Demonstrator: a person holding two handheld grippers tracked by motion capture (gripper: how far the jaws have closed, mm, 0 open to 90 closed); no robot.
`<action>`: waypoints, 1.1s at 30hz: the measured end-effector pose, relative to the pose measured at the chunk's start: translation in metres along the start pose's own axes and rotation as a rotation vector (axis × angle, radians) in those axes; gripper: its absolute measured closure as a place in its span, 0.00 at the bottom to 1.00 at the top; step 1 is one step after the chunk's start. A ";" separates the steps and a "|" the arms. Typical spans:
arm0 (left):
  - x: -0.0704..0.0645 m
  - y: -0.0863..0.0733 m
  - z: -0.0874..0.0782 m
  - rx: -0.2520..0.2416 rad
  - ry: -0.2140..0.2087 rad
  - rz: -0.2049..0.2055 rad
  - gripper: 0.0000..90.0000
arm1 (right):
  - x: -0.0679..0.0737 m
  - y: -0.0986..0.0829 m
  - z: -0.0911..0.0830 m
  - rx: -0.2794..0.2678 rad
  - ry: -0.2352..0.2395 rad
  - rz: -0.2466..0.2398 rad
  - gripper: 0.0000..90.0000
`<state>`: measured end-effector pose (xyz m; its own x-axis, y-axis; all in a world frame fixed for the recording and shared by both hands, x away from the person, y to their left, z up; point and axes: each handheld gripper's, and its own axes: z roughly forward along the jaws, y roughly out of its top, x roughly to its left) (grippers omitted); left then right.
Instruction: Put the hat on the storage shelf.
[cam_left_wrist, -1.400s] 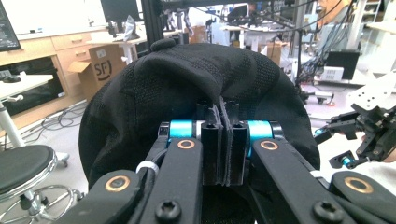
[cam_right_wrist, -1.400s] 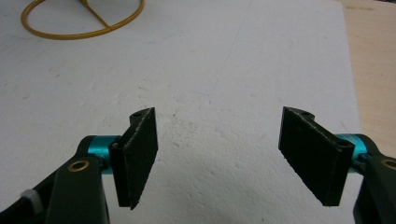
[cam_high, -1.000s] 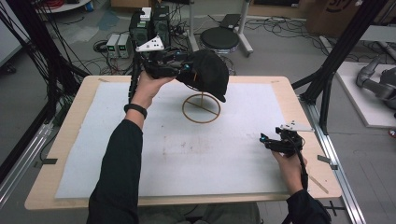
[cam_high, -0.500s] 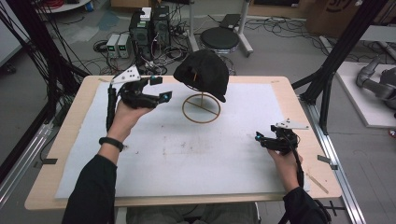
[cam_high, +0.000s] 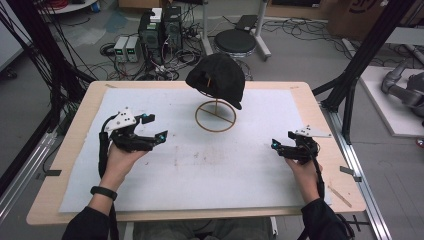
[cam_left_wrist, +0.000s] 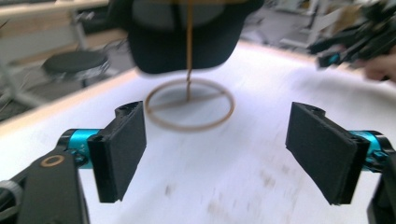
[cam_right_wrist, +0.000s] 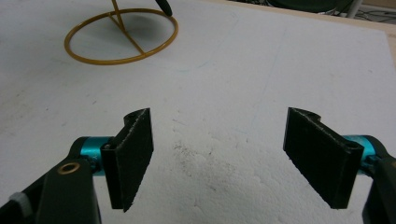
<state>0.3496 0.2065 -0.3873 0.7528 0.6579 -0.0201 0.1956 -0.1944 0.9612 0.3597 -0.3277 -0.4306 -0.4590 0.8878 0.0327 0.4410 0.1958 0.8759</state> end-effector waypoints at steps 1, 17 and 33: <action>-0.001 -0.005 -0.002 -0.003 0.003 -0.009 0.19 | 0.000 0.000 0.000 -0.003 0.006 0.003 0.25; -0.006 -0.044 0.000 0.093 0.037 -0.018 0.19 | -0.006 0.000 -0.004 -0.008 -0.021 -0.011 0.24; -0.001 -0.042 -0.002 0.078 0.059 -0.022 0.19 | -0.008 -0.004 -0.006 0.005 -0.028 -0.011 0.24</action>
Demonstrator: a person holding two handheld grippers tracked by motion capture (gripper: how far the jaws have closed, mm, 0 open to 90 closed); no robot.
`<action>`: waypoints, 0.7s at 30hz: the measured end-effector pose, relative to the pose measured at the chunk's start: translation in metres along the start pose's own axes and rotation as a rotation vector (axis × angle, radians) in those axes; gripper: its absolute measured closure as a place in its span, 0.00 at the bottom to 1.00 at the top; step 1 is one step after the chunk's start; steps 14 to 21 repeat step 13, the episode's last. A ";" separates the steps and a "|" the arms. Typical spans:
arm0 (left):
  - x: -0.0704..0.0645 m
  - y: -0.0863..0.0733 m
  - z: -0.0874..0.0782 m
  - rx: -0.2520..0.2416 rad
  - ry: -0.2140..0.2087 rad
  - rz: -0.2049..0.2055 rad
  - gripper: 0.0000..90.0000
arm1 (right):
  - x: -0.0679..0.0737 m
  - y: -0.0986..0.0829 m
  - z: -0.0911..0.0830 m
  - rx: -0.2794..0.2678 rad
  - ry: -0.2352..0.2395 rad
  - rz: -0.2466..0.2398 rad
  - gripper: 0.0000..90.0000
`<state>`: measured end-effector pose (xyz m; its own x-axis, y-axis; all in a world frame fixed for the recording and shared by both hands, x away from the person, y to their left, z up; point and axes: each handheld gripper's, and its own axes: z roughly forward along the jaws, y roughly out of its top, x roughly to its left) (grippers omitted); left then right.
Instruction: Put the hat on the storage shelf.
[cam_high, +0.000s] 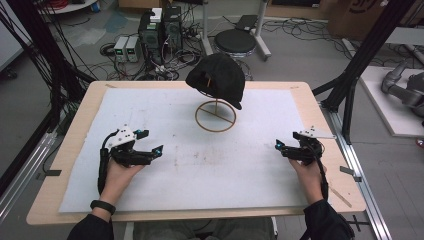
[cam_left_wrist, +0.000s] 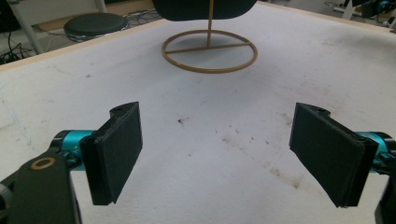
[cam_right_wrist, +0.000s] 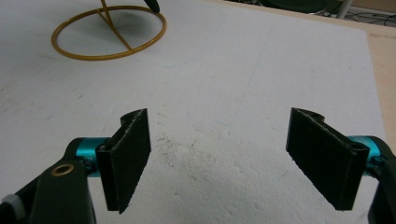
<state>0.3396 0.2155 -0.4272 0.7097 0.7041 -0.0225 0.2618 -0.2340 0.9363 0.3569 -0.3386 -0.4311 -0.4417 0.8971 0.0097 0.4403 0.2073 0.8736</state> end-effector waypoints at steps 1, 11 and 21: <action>0.000 0.000 0.000 -0.002 0.002 0.001 0.19 | 0.000 0.000 0.000 0.002 0.001 0.000 0.24; 0.001 0.001 -0.001 -0.010 0.001 -0.005 0.19 | -0.003 -0.001 -0.002 -0.001 -0.011 0.003 0.24; 0.001 0.001 -0.001 -0.009 0.002 -0.005 0.19 | -0.002 -0.001 -0.002 0.002 -0.010 0.004 0.24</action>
